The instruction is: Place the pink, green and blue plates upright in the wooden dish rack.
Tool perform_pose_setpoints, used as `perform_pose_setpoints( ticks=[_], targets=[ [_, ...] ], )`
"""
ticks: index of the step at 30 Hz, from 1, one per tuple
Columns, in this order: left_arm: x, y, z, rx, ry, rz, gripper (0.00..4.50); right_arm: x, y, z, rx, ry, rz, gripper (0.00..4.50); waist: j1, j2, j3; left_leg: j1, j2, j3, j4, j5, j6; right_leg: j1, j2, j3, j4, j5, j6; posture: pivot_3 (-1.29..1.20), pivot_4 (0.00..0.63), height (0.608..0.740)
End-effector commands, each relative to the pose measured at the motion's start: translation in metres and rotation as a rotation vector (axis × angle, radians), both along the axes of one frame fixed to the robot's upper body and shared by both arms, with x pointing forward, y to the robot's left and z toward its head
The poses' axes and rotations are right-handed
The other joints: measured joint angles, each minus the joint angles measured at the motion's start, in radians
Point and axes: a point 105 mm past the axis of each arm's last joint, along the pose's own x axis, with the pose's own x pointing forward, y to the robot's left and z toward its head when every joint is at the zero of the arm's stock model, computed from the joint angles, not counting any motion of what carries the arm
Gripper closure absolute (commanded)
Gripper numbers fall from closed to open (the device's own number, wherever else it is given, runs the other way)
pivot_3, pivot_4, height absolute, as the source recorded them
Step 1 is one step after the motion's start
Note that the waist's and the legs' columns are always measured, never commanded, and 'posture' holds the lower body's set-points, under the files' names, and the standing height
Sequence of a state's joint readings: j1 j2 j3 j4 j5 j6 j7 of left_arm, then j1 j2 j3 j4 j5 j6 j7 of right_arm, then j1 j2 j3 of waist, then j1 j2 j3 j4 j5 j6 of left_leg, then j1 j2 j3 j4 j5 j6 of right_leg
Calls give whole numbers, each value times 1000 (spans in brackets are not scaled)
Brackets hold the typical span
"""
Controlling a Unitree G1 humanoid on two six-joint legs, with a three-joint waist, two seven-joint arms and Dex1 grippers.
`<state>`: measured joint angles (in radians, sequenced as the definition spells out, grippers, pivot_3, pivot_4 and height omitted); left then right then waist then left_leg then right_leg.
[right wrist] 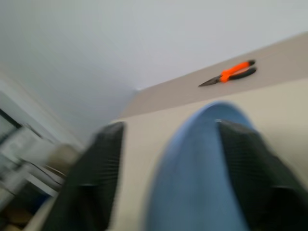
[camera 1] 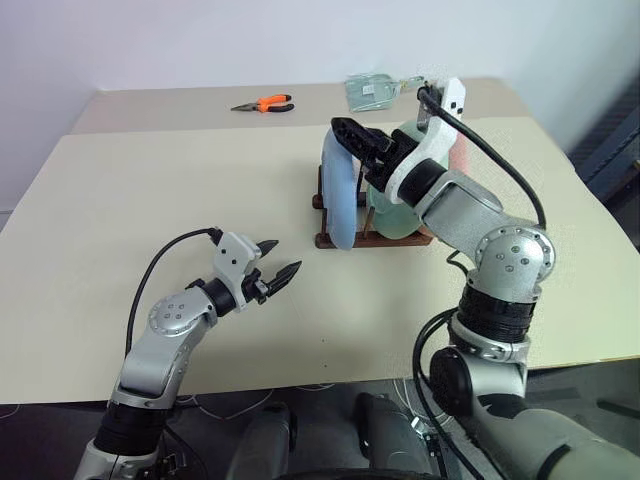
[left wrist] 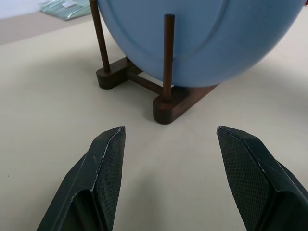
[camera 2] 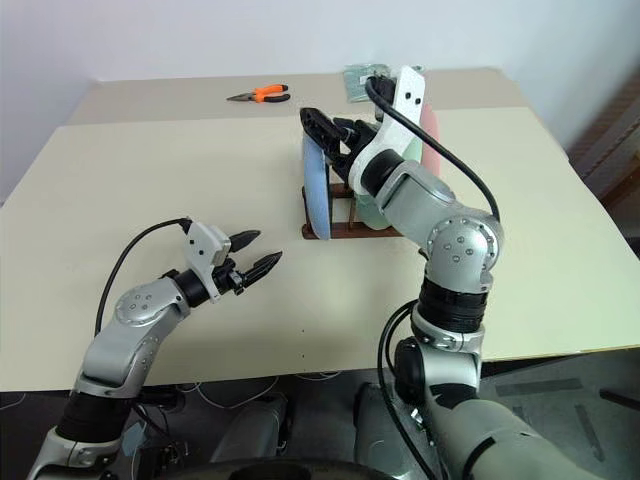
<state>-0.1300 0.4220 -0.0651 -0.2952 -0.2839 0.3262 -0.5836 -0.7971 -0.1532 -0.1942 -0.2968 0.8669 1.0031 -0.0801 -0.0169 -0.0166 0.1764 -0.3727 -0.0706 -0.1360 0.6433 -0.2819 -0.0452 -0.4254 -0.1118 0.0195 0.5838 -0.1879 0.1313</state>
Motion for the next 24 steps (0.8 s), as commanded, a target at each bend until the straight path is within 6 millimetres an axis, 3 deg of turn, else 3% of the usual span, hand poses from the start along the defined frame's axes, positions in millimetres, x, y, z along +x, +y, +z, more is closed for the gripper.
perform_pose_setpoints(
  ticks=[1, 4, 7, 9, 12, 18, 24],
  targets=[
    [-4, -5, 10, 5, -42, -15, 1388, -31, -9, 52, -163, -397, 23, 934, 4, 0, 0, 0, 0, 0, 0, 0, 0, 0, 0, 0, -1, 0, 0, 0, 150, 740],
    [-4, -6, 8, 16, -39, -27, 1388, -36, -45, 63, -245, -489, -29, 934, 4, -1, 0, 0, 0, 0, 1, -1, 1, 2, 0, 0, -2, -1, 2, 0, 150, 740],
    [-7, -13, 6, 45, -34, -82, 1388, -41, -83, 46, -466, -479, -99, 1746, 8, -2, -1, 0, 0, 0, 1, -1, 1, 4, 0, 0, -3, -2, 2, 0, 150, 740],
    [-10, -22, 8, 47, -29, -144, 1388, -51, -106, 17, -684, -414, -93, 2696, 15, -2, -1, -1, 0, 0, 2, -1, 2, 5, -1, -1, -4, -3, 2, 0, 150, 740],
    [-11, -34, 11, 42, -34, -207, 1388, -67, -124, -17, -901, -316, -39, 4280, 25, -1, -1, 0, 0, 3, 3, -3, 5, 6, -2, 0, -5, -4, 1, 0, 150, 740],
    [-10, -51, 15, 37, -47, -279, 1388, -75, -125, -51, -1072, -254, -7, 4398, 20, 0, -1, 1, 0, 6, 4, -3, 5, 5, -3, 2, -5, -6, 4, 0, 150, 740],
    [-11, -55, 18, 29, -54, -287, 1388, -63, -127, -59, -1103, -255, -36, 4398, 30, 0, -1, 0, 0, 6, 5, -3, 5, 5, -4, 2, -6, -6, 4, 0, 150, 740]
  ],
)
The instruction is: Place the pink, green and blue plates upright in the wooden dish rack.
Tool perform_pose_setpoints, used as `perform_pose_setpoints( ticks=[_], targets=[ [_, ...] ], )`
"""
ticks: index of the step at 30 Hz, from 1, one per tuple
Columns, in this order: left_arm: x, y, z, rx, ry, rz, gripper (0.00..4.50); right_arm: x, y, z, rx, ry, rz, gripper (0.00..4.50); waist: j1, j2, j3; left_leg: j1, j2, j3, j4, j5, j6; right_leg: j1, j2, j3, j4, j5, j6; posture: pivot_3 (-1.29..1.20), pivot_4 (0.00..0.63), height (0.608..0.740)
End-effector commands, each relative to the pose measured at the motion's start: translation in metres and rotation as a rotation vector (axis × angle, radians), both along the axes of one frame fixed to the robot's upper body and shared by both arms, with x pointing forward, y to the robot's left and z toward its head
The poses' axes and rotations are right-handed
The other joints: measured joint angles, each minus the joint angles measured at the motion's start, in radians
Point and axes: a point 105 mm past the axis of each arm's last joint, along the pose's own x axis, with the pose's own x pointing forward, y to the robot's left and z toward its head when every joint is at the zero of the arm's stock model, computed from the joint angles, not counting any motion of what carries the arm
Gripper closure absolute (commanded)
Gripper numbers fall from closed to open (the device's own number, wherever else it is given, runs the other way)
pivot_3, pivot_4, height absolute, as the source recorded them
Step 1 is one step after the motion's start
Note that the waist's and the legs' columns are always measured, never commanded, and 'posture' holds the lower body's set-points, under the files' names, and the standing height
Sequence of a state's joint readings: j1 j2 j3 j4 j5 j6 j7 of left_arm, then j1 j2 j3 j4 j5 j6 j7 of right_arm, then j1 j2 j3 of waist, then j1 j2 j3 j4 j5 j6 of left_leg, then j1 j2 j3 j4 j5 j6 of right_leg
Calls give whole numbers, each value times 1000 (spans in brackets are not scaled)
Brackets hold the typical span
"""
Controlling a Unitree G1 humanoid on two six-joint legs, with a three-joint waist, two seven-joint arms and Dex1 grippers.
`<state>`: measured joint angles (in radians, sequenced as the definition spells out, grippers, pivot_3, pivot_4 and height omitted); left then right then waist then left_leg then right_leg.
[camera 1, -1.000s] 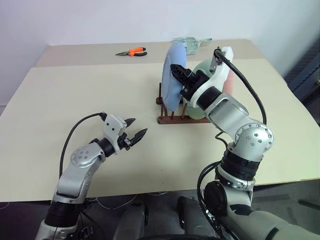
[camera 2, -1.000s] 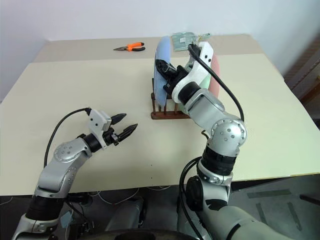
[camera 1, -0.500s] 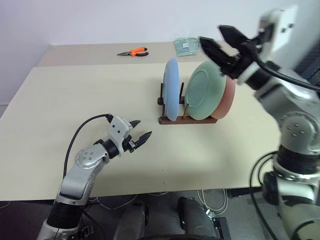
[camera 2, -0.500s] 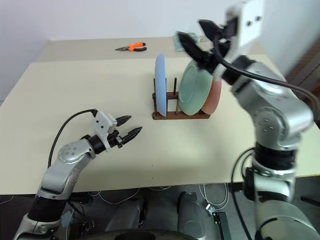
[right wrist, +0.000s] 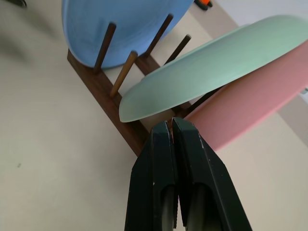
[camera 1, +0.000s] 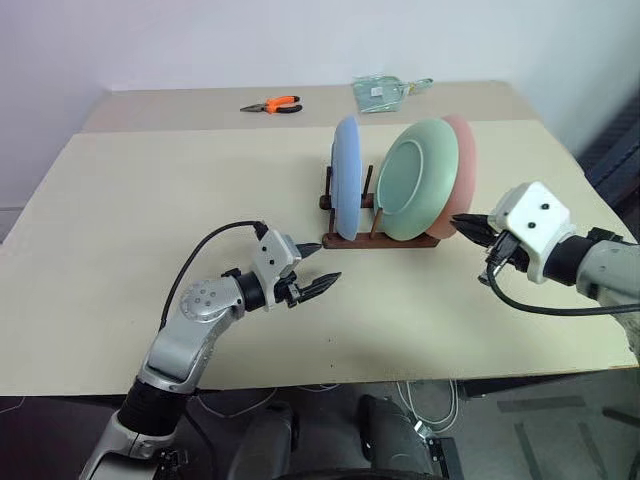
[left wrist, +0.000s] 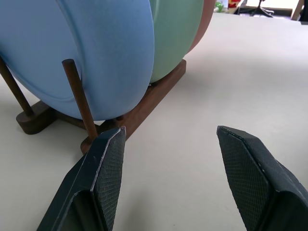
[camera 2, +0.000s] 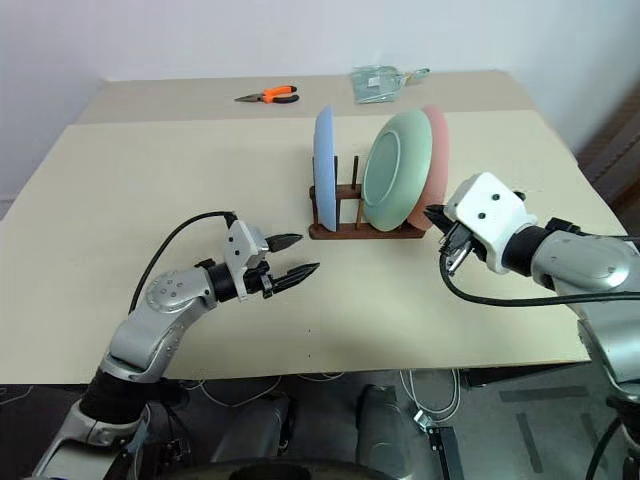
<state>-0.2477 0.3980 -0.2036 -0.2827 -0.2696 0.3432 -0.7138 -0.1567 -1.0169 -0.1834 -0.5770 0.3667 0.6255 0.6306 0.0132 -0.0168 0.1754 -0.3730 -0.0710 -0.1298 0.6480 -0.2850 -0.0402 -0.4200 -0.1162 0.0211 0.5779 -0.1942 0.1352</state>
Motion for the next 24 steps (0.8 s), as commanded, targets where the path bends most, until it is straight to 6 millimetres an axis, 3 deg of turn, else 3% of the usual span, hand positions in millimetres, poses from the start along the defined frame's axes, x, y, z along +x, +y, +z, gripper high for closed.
perform_pose_setpoints(
  ticks=[1, 17, 20, 24],
  targets=[
    [-2, -2, 9, -9, -41, -10, 1388, 7, 2, 8, -23, -65, -2, 4398, 1, 0, 0, 0, 0, 0, 0, 0, 0, 0, 0, 0, 0, 0, 0, 0, 150, 740],
    [-6, 3, 8, -21, -34, 25, 1388, 19, 43, 19, -23, -147, 134, 4398, 1, -1, 0, 0, -1, -1, 0, 0, 0, 0, 0, -1, 0, 0, -1, 0, 150, 740],
    [-4, 5, 8, -17, -35, 35, 1388, 19, 33, 18, -52, -151, 108, 4398, 0, -1, 0, 0, -1, -1, 0, 0, 0, 0, 0, -1, 0, 0, -1, 0, 150, 740],
    [3, 25, 9, 3, -43, 102, 1388, 12, -8, 32, -37, -173, 34, 4398, 4, -1, 0, 0, -1, -1, 0, 0, 0, 0, 0, -1, 0, 0, -1, 0, 150, 740]
  ],
)
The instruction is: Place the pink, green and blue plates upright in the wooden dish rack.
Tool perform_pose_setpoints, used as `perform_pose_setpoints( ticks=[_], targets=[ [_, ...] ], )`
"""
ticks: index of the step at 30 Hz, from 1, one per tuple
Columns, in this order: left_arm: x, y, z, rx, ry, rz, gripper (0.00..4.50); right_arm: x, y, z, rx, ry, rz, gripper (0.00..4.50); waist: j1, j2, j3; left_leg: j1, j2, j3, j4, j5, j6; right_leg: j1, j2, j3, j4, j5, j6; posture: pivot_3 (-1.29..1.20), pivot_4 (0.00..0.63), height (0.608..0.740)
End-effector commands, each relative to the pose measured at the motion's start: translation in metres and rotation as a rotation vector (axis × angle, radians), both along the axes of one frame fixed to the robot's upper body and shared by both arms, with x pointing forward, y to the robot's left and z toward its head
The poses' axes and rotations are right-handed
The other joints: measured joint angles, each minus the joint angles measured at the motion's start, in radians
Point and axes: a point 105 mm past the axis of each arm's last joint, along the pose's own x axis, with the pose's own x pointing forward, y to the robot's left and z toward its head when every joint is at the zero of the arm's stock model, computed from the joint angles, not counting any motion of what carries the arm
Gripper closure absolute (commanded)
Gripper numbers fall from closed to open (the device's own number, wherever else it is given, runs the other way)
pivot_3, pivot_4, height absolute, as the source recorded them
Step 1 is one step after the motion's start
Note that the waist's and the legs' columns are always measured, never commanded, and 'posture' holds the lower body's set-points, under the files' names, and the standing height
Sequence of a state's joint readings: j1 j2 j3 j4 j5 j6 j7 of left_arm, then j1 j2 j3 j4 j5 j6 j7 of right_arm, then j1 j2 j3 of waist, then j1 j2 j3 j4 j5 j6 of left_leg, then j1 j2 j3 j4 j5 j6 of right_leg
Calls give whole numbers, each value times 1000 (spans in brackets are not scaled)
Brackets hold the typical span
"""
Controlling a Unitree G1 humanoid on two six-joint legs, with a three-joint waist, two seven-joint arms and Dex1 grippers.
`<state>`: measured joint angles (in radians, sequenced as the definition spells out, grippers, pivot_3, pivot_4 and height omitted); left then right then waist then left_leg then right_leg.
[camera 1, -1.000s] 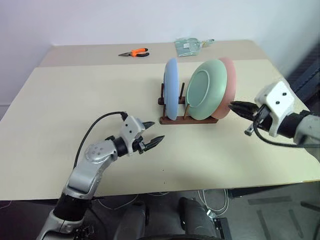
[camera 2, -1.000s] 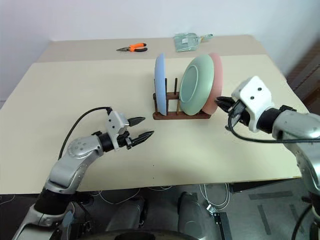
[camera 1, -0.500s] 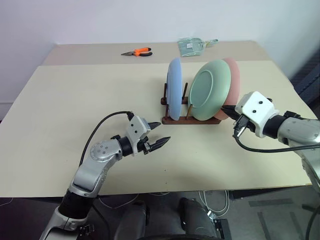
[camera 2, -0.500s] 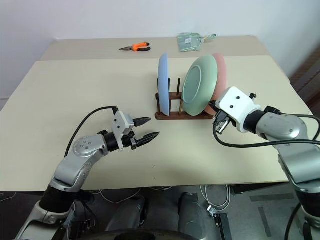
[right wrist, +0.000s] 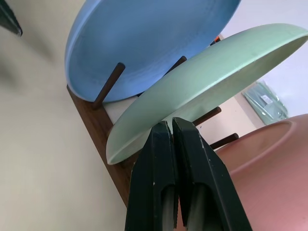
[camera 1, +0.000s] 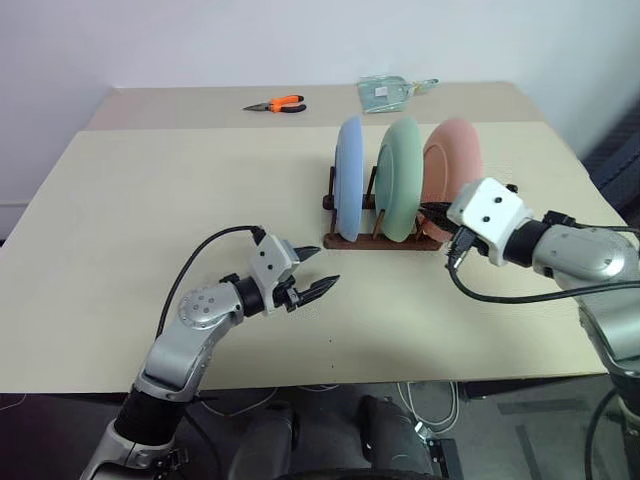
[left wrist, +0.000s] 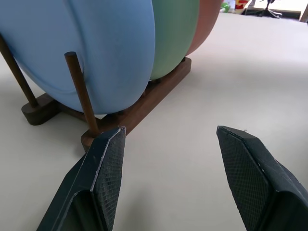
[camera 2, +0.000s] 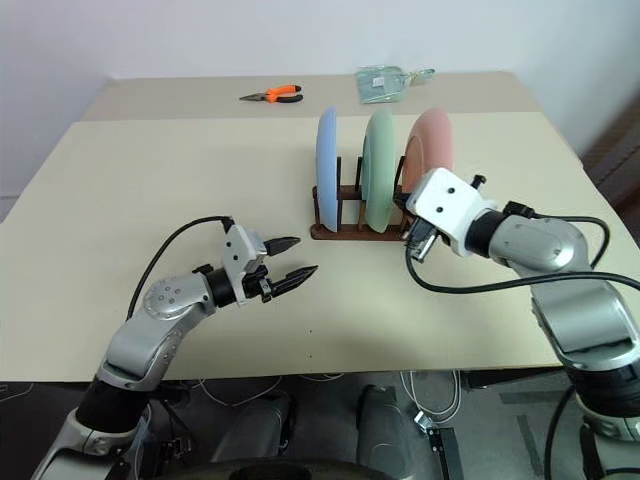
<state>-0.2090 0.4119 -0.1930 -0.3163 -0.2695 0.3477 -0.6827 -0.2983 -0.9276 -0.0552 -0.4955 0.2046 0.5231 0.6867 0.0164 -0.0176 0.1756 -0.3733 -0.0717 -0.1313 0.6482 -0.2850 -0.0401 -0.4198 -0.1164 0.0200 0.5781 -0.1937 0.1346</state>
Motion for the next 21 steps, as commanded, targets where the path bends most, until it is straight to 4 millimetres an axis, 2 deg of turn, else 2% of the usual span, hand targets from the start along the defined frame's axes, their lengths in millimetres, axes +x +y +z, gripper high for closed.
perform_pose_setpoints(
  ticks=[1, 3, 5, 8, 13, 17, 21],
  targets=[
    [9, 26, 12, 2, -43, 91, 1388, -11, -38, 36, 81, -85, -49, 4398, -1, 0, 0, 0, 0, 0, 0, 0, 0, 0, 0, 0, 0, 1, -2, 0, 150, 740],
    [17, 49, 13, 13, -42, 167, 1388, -23, -60, 50, 229, -74, -74, 4398, -2, 0, 0, 0, 0, 0, 0, 0, 0, 0, 0, 0, 0, 2, -2, 0, 150, 740],
    [24, 77, 13, 30, -41, 252, 1388, -33, -79, 46, 297, -29, -107, 4398, -3, 0, 0, 1, 0, 0, 0, 0, 0, 0, 0, 0, 1, 2, -2, 0, 150, 740],
    [31, 115, 9, 63, -31, 365, 1388, -35, -102, 20, 275, 32, -189, 4398, -6, -1, -1, 2, 1, 0, -1, 0, 0, 1, 2, -1, 1, 2, -3, 0, 150, 740],
    [28, 160, -6, 141, -26, 504, 1388, -26, -115, -24, 342, 110, -261, 4398, -7, 0, -1, 3, 1, 1, -1, 0, 0, 1, 1, 1, 1, 1, -2, 0, 150, 740],
    [16, 174, -16, 143, -11, 562, 1388, -14, -122, -51, 357, 132, -296, 4398, -6, 0, -1, 2, 1, 1, -1, 0, 0, 1, 0, 1, 1, 2, -3, 0, 150, 740],
    [8, 170, -20, 146, -10, 569, 1388, 2, -126, -55, 379, 94, -314, 4398, -6, 1, -1, 2, 1, 1, 0, 0, 0, 1, 0, 1, 1, 2, -3, 0, 150, 740]
  ],
)
